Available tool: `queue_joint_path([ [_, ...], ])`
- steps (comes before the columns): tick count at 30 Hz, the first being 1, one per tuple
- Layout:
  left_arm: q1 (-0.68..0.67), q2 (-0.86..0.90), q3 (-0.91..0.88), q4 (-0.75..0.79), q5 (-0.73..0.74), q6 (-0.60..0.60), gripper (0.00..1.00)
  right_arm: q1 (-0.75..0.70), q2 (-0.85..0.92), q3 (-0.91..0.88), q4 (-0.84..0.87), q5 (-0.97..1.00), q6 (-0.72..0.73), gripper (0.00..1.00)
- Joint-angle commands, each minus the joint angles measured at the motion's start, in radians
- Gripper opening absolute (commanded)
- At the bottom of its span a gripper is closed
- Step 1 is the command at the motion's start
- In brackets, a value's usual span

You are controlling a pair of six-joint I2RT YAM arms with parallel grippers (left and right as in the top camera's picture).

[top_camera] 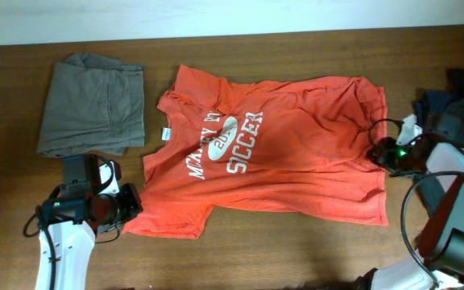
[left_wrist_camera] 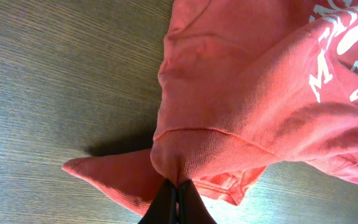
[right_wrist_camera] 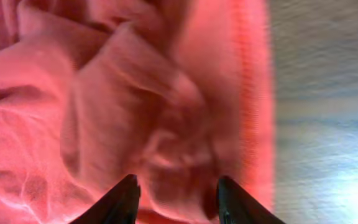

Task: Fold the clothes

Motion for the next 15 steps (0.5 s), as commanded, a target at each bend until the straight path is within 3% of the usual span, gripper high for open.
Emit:
queue_joint_path([
  [1,0.005,-0.006,0.01,0.002,-0.014,0.016,0.01,0.039,0.029,-0.011,0.047,-0.001,-0.016,0.42],
  [7,0.005,-0.007,0.01,0.0,-0.003,0.016,0.01,0.042,0.044,-0.011,0.056,0.051,-0.017,0.39],
  [15,0.005,-0.007,0.01,-0.002,-0.003,0.016,0.0,0.011,0.013,0.064,-0.044,0.023,-0.016,0.09],
])
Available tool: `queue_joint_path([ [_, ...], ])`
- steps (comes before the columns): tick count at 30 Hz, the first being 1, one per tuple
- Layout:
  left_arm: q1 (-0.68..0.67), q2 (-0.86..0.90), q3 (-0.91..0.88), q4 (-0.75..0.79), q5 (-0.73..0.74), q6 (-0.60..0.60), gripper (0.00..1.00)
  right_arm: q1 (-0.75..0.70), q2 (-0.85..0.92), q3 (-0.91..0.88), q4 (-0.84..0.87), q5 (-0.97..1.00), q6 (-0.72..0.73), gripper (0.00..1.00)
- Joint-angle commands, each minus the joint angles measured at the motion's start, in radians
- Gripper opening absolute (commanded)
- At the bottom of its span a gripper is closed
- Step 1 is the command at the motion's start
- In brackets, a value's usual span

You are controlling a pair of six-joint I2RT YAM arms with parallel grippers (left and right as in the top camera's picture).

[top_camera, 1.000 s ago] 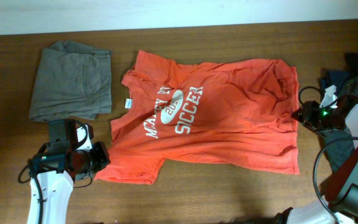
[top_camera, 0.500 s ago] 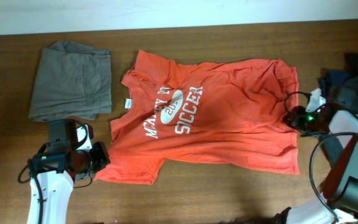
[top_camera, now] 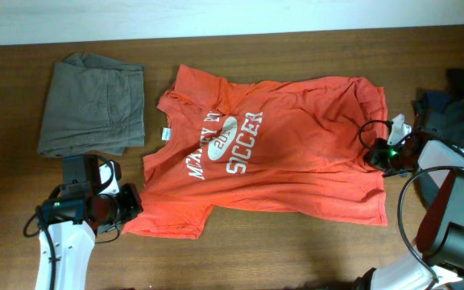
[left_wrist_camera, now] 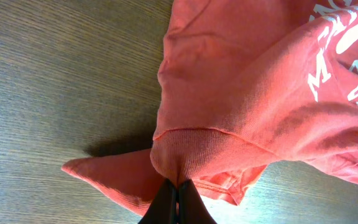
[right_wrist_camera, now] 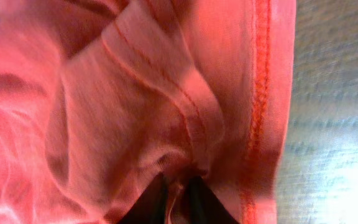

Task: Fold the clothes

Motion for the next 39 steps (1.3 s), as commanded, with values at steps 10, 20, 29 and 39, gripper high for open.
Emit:
queue_joint_path([
  [10,0.005,-0.007,0.01,-0.002,-0.004,0.016,0.01,-0.074,-0.04,0.166,0.01,-0.047,0.002,0.04],
  [20,0.005,-0.006,0.01,-0.001,-0.008,0.016,0.0,-0.074,-0.039,0.166,0.115,0.04,0.002,0.04],
  [29,0.005,-0.007,0.01,-0.001,-0.008,0.016,0.0,-0.106,-0.039,0.166,0.032,0.024,0.062,0.18],
  [39,0.005,-0.006,0.01,-0.001,-0.008,0.016,0.01,-0.117,-0.039,0.166,-0.372,0.015,0.063,0.41],
])
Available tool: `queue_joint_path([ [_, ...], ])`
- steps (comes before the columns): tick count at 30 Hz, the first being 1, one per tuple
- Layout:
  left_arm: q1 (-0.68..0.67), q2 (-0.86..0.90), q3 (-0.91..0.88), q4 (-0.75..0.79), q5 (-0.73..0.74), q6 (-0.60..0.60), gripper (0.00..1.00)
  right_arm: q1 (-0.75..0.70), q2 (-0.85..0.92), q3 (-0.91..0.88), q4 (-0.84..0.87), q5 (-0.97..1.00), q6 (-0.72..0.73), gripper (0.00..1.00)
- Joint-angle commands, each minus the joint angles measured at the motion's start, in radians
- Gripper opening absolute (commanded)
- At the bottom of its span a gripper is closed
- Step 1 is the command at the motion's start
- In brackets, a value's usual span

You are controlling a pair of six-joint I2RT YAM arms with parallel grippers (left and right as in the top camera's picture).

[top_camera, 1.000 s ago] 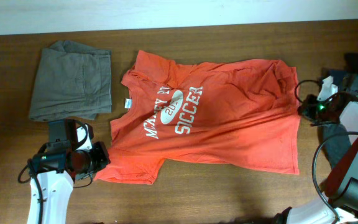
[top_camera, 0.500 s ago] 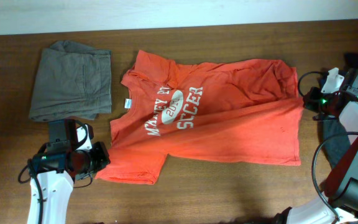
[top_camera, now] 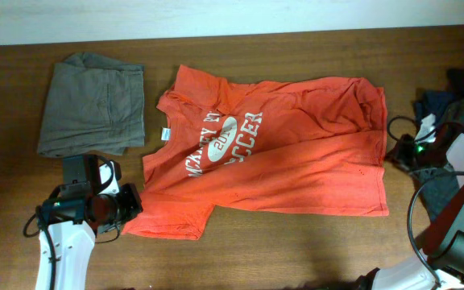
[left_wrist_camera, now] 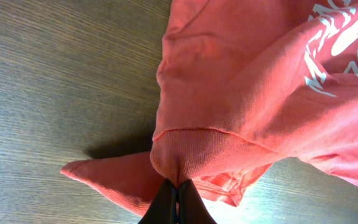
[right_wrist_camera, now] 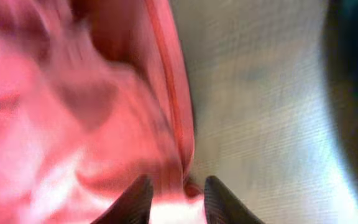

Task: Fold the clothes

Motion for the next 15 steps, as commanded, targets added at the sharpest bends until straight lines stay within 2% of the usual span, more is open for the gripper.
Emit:
queue_joint_path([
  [1,0.005,-0.007,0.01,-0.001,-0.007,0.016,0.0,-0.003,-0.019,0.011,-0.122,0.024,0.041,0.4],
  [4,0.005,-0.006,0.01,-0.001,-0.007,0.016,0.01,-0.003,-0.019,0.01,-0.243,0.166,0.119,0.43],
  [7,0.005,-0.007,0.01,0.0,-0.007,0.016,0.01,0.0,-0.019,-0.026,-0.323,0.169,0.166,0.47],
  [9,0.005,-0.006,0.01,0.0,-0.007,0.016,0.01,-0.001,-0.019,-0.085,-0.299,0.146,0.165,0.55],
  [12,0.005,-0.006,0.01,0.003,-0.007,0.016,0.01,-0.001,-0.019,-0.134,-0.258,0.125,0.165,0.59],
  [15,0.005,-0.006,0.01,0.003,-0.007,0.016,0.01,-0.001,-0.019,-0.196,-0.172,0.012,0.161,0.61],
])
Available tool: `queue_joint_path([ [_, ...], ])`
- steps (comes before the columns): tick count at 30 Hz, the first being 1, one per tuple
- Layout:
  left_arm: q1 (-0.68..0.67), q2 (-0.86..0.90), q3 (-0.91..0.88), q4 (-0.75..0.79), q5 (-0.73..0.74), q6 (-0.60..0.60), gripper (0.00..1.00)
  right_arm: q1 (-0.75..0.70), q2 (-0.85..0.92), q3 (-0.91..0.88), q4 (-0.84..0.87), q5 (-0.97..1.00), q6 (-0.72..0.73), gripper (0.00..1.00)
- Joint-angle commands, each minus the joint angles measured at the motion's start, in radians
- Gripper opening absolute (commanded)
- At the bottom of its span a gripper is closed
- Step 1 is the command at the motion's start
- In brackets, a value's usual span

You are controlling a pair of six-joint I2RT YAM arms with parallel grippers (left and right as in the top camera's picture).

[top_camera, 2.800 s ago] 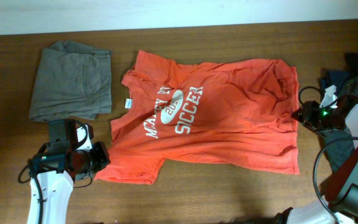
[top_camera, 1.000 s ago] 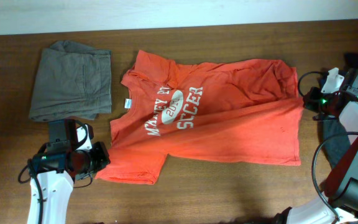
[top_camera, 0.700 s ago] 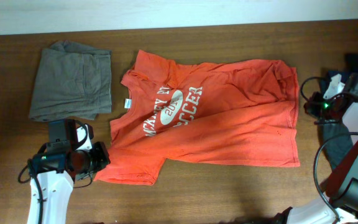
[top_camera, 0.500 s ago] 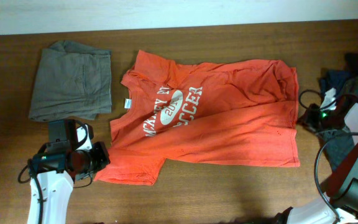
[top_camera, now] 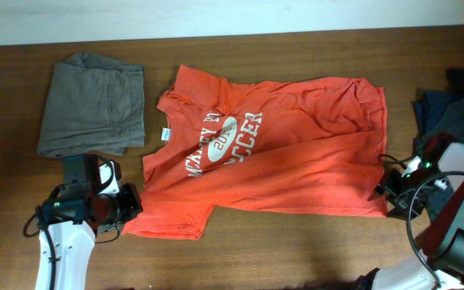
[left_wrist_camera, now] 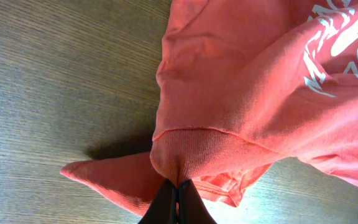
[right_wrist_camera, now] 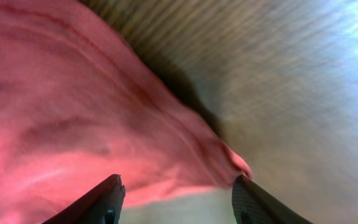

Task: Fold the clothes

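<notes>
An orange T-shirt with white "SOCCER" print lies spread flat across the middle of the wooden table. My left gripper is at the shirt's near-left sleeve, shut on a pinch of the sleeve cuff. My right gripper hovers at the shirt's near-right hem corner, open wide, with the corner lying between its fingers; nothing is held.
A folded grey garment lies at the far left. A heap of dark clothes sits at the right edge behind the right arm. Cables trail near the right gripper.
My right gripper moved from the shirt's right edge at mid-height toward me to the near-right hem corner, and it stands wider open. The left gripper kept its pinch.
The right gripper stood open over bunched fabric at the shirt's right edge, then shut on it. By 0.5 s ago the lower hem lay straighter and the gripper was open beside the edge. Now it is at the near-right corner. The left held the sleeve throughout.
</notes>
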Motion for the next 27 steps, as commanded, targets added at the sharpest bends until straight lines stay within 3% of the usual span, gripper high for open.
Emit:
queue_joint_path([
  [1,0.005,-0.007,0.01,0.001,-0.006,0.016,0.01,-0.001,-0.016,-0.061,0.061,-0.124,0.008,0.61],
  [4,0.005,-0.006,0.01,0.001,-0.006,0.016,0.0,-0.001,-0.017,-0.065,0.097,-0.132,-0.006,0.5],
  [5,0.005,-0.007,0.01,0.001,-0.006,0.016,0.01,-0.002,-0.017,-0.059,0.108,-0.132,-0.018,0.36],
  [7,0.005,-0.007,0.01,0.0,-0.006,0.016,0.01,-0.003,-0.018,-0.038,0.106,-0.132,-0.018,0.17],
  [9,0.005,-0.007,0.01,-0.003,-0.006,0.016,0.01,-0.003,-0.024,0.018,0.07,-0.132,-0.025,0.04],
  [17,0.005,-0.006,0.01,-0.002,-0.007,0.016,0.01,-0.001,-0.043,0.325,-0.261,-0.132,-0.128,0.04],
  [27,0.005,-0.007,0.01,-0.003,-0.006,0.017,0.01,-0.001,-0.043,0.352,-0.277,-0.159,-0.141,0.04],
])
